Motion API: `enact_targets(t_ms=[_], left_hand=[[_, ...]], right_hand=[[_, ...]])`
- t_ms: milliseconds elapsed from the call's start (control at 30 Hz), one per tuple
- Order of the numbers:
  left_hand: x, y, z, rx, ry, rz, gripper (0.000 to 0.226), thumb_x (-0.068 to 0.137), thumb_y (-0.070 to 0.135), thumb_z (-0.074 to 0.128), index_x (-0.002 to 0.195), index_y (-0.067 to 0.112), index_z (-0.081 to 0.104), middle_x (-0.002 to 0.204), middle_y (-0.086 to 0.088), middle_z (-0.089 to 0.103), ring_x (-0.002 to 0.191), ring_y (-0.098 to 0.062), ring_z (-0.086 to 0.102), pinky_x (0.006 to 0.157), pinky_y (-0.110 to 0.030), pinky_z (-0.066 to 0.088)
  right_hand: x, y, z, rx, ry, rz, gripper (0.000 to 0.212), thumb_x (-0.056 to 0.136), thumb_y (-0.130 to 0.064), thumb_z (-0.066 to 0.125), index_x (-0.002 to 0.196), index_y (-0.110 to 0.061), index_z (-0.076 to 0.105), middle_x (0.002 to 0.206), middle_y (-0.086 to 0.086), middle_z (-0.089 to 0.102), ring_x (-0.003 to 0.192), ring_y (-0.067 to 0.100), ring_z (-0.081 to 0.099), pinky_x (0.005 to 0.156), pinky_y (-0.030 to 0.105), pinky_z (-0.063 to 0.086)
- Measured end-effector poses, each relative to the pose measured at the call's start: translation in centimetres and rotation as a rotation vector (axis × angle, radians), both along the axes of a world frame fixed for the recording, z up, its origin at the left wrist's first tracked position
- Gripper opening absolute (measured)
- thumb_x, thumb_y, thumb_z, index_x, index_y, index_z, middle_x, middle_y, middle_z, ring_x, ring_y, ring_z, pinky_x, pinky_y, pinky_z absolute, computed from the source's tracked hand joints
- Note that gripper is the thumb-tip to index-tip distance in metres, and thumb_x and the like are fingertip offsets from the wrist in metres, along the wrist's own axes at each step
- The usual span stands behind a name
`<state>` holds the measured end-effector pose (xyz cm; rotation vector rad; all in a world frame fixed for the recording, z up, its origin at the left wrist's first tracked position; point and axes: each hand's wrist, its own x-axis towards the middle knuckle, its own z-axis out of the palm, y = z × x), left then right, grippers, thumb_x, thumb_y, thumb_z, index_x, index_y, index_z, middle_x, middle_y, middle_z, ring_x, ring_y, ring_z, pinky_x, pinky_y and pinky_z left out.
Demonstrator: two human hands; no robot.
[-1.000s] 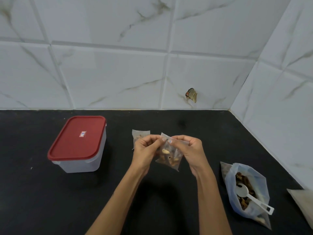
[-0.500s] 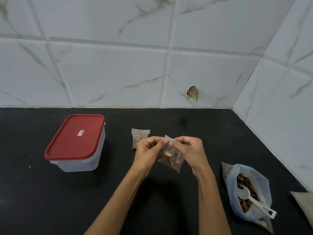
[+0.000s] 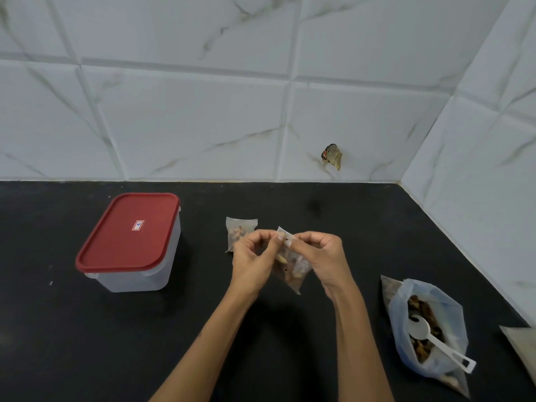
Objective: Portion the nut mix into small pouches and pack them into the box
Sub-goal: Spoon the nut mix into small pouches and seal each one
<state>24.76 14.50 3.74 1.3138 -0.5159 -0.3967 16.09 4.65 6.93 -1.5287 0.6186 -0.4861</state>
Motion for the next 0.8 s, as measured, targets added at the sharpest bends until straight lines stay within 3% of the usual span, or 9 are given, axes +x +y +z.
enact_targets(t_ms=[167, 333, 500, 667, 800], left_hand=[[0.10, 0.10, 0.09, -0.004, 0.036, -0.012, 0.009, 0.091, 0.006, 0.061, 0.084, 0.005, 0.066, 0.065, 0.009, 0.068, 0.060, -0.004, 0.063, 0.055, -0.019, 0.053], [-0.02, 0.08, -0.34, 0.021, 0.080, -0.017, 0.008, 0.089, 0.016, 0.066, 0.096, 0.012, 0.069, 0.081, 0.008, 0.070, 0.080, -0.013, 0.066, 0.071, -0.034, 0.057], [0.44, 0.17, 0.07, 0.017, 0.053, -0.113, 0.010, 0.088, 0.014, 0.063, 0.091, 0.009, 0.071, 0.074, -0.001, 0.071, 0.064, -0.011, 0.065, 0.063, -0.029, 0.055], [0.37, 0.26, 0.28, 0.018, 0.048, -0.086, 0.011, 0.091, 0.009, 0.061, 0.084, 0.011, 0.069, 0.070, 0.004, 0.068, 0.067, -0.010, 0.062, 0.064, -0.025, 0.052], [0.27, 0.24, 0.44, 0.024, 0.061, -0.082, 0.013, 0.091, 0.009, 0.061, 0.081, 0.011, 0.068, 0.064, 0.003, 0.065, 0.058, -0.007, 0.059, 0.056, -0.021, 0.052]], right_hand=[[0.07, 0.10, -0.03, -0.029, -0.008, -0.031, 0.013, 0.080, -0.004, 0.067, 0.069, -0.009, 0.072, 0.070, 0.008, 0.071, 0.067, 0.016, 0.067, 0.062, 0.026, 0.053], [0.05, -0.04, 0.25, -0.093, -0.013, -0.019, 0.013, 0.079, -0.004, 0.068, 0.069, -0.010, 0.073, 0.070, 0.007, 0.071, 0.071, 0.016, 0.067, 0.066, 0.027, 0.054], [-0.08, -0.31, 0.33, -0.089, -0.011, -0.035, 0.009, 0.079, -0.006, 0.069, 0.072, -0.009, 0.074, 0.073, 0.010, 0.071, 0.071, 0.017, 0.066, 0.066, 0.028, 0.054], [-0.30, -0.36, 0.14, 0.001, 0.004, -0.015, 0.007, 0.080, -0.005, 0.069, 0.074, -0.008, 0.072, 0.077, 0.013, 0.071, 0.074, 0.022, 0.068, 0.070, 0.035, 0.055], [-0.45, -0.47, 0.19, -0.033, 0.017, -0.014, 0.014, 0.080, -0.003, 0.066, 0.070, -0.010, 0.072, 0.075, 0.010, 0.071, 0.076, 0.021, 0.068, 0.073, 0.036, 0.055]])
